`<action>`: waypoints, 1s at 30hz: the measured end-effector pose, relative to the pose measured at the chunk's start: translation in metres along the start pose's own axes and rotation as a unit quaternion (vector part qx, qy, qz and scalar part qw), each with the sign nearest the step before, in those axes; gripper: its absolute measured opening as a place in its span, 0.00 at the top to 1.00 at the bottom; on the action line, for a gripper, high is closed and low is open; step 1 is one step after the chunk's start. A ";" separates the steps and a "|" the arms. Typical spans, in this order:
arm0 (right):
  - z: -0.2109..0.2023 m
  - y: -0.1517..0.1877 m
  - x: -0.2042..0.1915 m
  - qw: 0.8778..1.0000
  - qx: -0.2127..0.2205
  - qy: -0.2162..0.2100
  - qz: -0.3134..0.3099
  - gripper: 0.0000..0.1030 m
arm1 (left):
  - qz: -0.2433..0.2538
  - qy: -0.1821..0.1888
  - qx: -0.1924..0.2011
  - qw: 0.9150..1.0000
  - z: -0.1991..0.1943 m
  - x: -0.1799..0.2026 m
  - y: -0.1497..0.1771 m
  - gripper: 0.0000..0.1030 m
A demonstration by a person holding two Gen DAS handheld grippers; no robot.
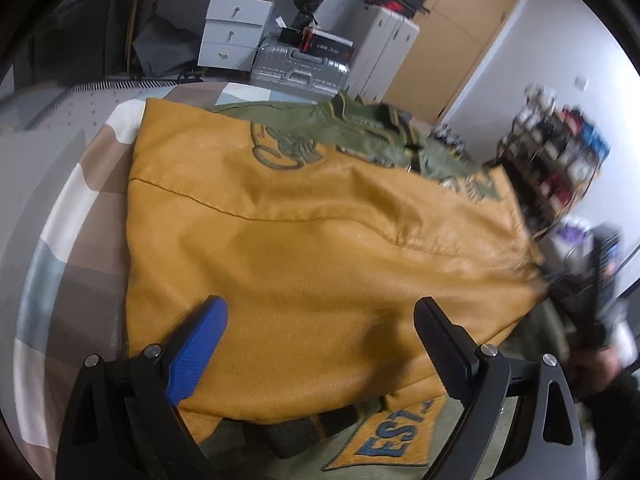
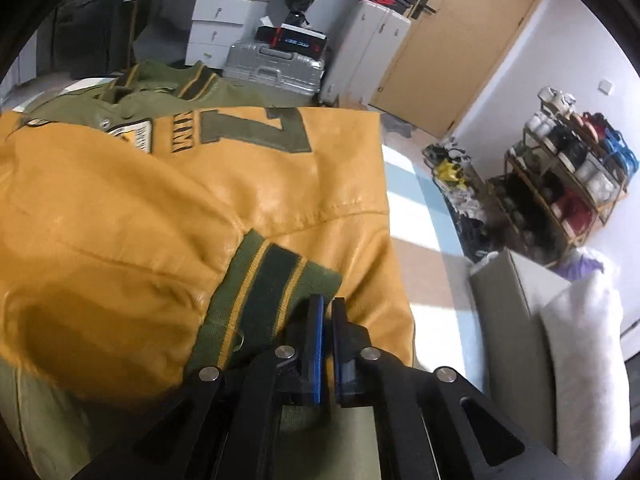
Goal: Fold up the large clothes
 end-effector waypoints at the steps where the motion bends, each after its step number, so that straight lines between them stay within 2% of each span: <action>1: -0.008 -0.002 0.003 1.000 0.002 -0.009 0.013 0.96 | 0.022 -0.021 -0.008 1.000 0.003 0.002 0.002 0.11; 2: -0.023 -0.007 0.004 0.999 0.011 -0.029 0.035 0.95 | 0.042 -0.039 -0.013 0.998 0.005 0.004 0.004 0.11; 3: -0.033 -0.012 0.004 0.998 0.019 -0.044 0.046 0.89 | 0.058 -0.054 -0.017 0.997 0.008 0.005 0.007 0.11; 5: -0.065 -0.026 -0.006 0.994 0.061 -0.077 0.056 0.70 | 0.081 -0.073 -0.023 0.994 0.010 0.006 0.009 0.11; 6: -0.074 -0.031 -0.013 0.992 0.074 -0.088 0.053 0.50 | 0.085 -0.076 -0.024 0.993 0.009 0.005 0.010 0.11; 7: -0.081 -0.035 -0.028 0.990 0.084 -0.106 0.046 0.43 | 0.088 -0.078 -0.024 0.993 0.009 0.004 0.010 0.11; 8: -0.084 -0.036 -0.037 0.988 0.088 -0.117 0.040 0.43 | 0.090 -0.080 -0.024 0.992 0.009 0.003 0.010 0.11; 10: -0.071 -0.032 -0.067 0.988 0.063 -0.140 0.011 0.45 | 0.095 -0.088 -0.023 0.991 0.009 0.002 0.010 0.10; 12: -0.040 -0.013 -0.095 0.989 -0.003 -0.147 -0.009 0.45 | 0.098 -0.093 -0.022 0.991 0.009 0.003 0.011 0.10; 13: -0.032 -0.008 -0.101 0.991 -0.004 -0.136 -0.017 0.44 | 0.098 -0.095 -0.021 0.990 0.009 0.002 0.011 0.10; 14: -0.038 -0.010 -0.103 0.992 0.020 -0.120 -0.028 0.44 | 0.097 -0.096 -0.020 0.990 0.009 0.002 0.011 0.09; 15: -0.039 -0.008 -0.104 0.992 0.016 -0.116 -0.038 0.44 | 0.095 -0.098 -0.018 0.990 0.008 0.003 0.012 0.07; 16: -0.045 -0.008 -0.102 0.992 0.014 -0.118 -0.045 0.46 | 0.092 -0.102 -0.018 0.990 0.008 0.003 0.012 0.06; 18: -0.064 -0.009 -0.090 0.987 0.030 -0.160 -0.011 0.47 | 0.084 -0.110 -0.021 0.990 0.011 0.001 0.009 0.01; 21: -0.088 -0.001 -0.059 0.971 0.044 -0.220 0.084 0.44 | 0.082 -0.116 -0.025 0.989 0.011 0.000 0.009 0.01; 23: -0.098 0.014 -0.042 0.949 0.046 -0.276 0.143 0.43 | 0.081 -0.123 -0.025 0.989 0.006 0.002 0.009 0.01; 24: -0.106 0.023 -0.037 0.937 0.057 -0.303 0.164 0.39 | 0.072 -0.122 -0.027 0.990 0.000 0.005 0.009 0.04; 25: -0.112 0.032 -0.031 0.928 0.067 -0.319 0.180 0.27 | 0.062 -0.106 -0.015 0.992 -0.011 0.014 0.008 0.05; 26: -0.115 0.040 -0.025 0.923 0.078 -0.325 0.193 0.20 | 0.059 -0.076 0.002 0.995 -0.021 0.027 0.004 0.05; 27: -0.117 0.044 -0.021 0.918 0.092 -0.327 0.203 0.18 | 0.062 -0.050 0.013 0.997 -0.030 0.042 0.000 0.03; 28: -0.119 0.051 -0.015 0.910 0.115 -0.337 0.214 0.18 | 0.073 -0.046 0.007 0.996 -0.032 0.055 -0.003 0.03; 30: -0.116 0.057 -0.008 0.893 0.128 -0.357 0.241 0.17 | 0.102 -0.057 -0.022 0.993 -0.022 0.077 -0.009 0.03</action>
Point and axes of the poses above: each gripper's, at about its wrist camera, not at the fingertips, and z roughly the way its jaws point, x to its right, y to its underside, the point moved 9 cm from there along z, roughly the way its jaws point, and after that the axes turned 7 degrees about y, right-handed, at the moved point
